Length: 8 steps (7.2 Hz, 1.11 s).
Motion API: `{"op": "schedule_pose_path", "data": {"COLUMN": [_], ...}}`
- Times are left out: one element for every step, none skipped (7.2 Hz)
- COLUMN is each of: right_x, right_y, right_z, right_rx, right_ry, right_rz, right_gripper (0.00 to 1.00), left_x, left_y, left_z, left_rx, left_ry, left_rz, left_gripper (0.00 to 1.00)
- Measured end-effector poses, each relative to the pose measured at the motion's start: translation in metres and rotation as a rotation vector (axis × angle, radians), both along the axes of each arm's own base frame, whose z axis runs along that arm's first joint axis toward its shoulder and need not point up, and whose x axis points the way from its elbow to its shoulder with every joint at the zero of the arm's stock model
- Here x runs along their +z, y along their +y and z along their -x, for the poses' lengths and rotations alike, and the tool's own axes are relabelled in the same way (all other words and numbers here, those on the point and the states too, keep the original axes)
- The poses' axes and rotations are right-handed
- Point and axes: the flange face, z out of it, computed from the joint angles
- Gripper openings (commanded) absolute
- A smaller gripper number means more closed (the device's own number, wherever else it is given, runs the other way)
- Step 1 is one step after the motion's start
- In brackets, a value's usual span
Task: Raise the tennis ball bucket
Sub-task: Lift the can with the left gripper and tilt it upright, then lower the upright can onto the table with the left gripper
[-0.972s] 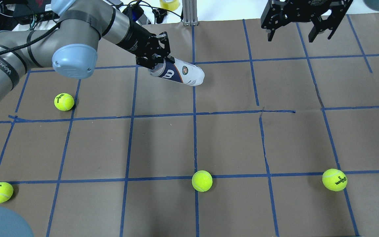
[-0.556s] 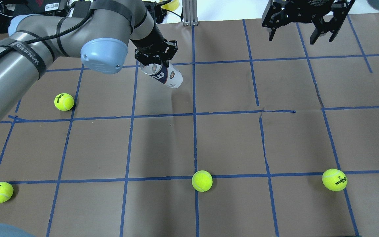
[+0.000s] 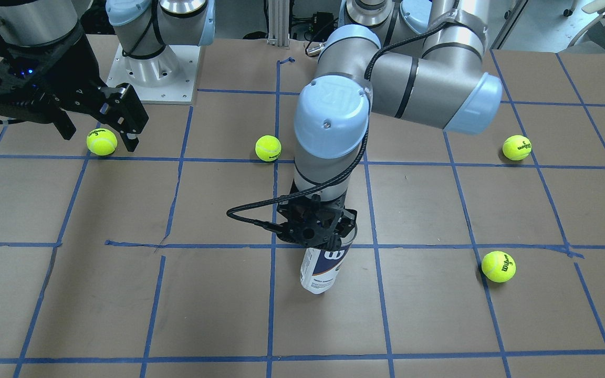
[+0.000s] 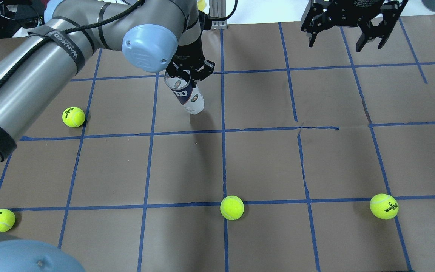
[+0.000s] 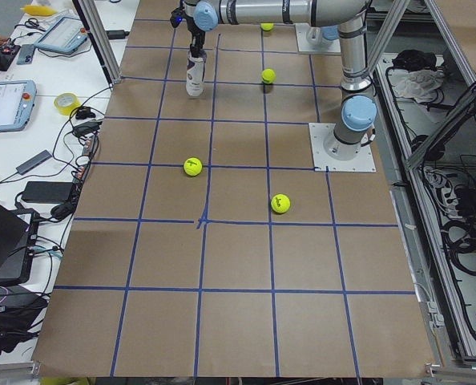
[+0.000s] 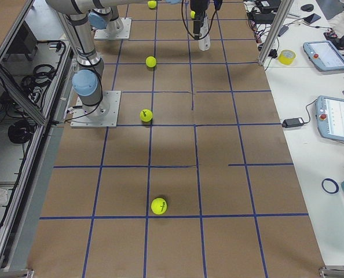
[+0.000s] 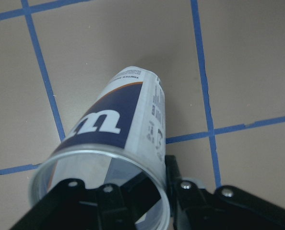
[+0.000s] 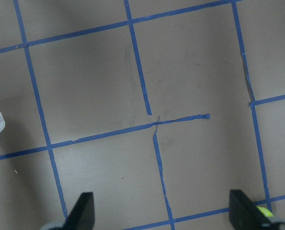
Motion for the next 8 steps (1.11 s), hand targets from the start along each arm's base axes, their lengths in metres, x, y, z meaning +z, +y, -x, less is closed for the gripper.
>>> {"op": "schedule_pose_path", "data": {"right_x": [0.000, 0.000, 0.000, 0.000, -0.001, -0.001, -0.001, -0.001], "right_y": [0.000, 0.000, 0.000, 0.000, 0.000, 0.000, 0.000, 0.000], "right_z": [0.000, 0.000, 0.000, 0.000, 0.000, 0.000, 0.000, 0.000], "right_rx": [0.000, 0.000, -0.001, 0.000, 0.000, 0.000, 0.000, 0.000], "right_ry": [0.003, 0.005, 0.006, 0.006, 0.007, 0.007, 0.007, 0.007], "right_rz": [0.000, 0.000, 0.000, 0.000, 0.000, -0.001, -0.001, -0.001], "right_gripper": [1.00, 1.00, 1.00, 1.00, 1.00, 1.00, 1.00, 1.00], "left_x": [-0.005, -0.008, -0.012, -0.016, -0.018, -0.017, -0.012, 0.001], "left_y": [0.000, -0.001, -0.002, -0.003, -0.004, -0.004, -0.004, -0.002], "left_z": [0.013, 0.021, 0.026, 0.029, 0.031, 0.031, 0.032, 0.033], "left_rx": [-0.024, -0.039, -0.046, -0.050, -0.052, -0.052, -0.053, -0.051], "left_ry": [-0.022, -0.040, -0.048, -0.052, -0.052, -0.049, -0.041, -0.029], "left_rz": [-0.007, -0.013, -0.019, -0.022, -0.020, -0.011, 0.012, 0.046], "left_gripper": [0.00, 0.00, 0.05, 0.70, 1.00, 1.00, 1.00, 1.00]}}
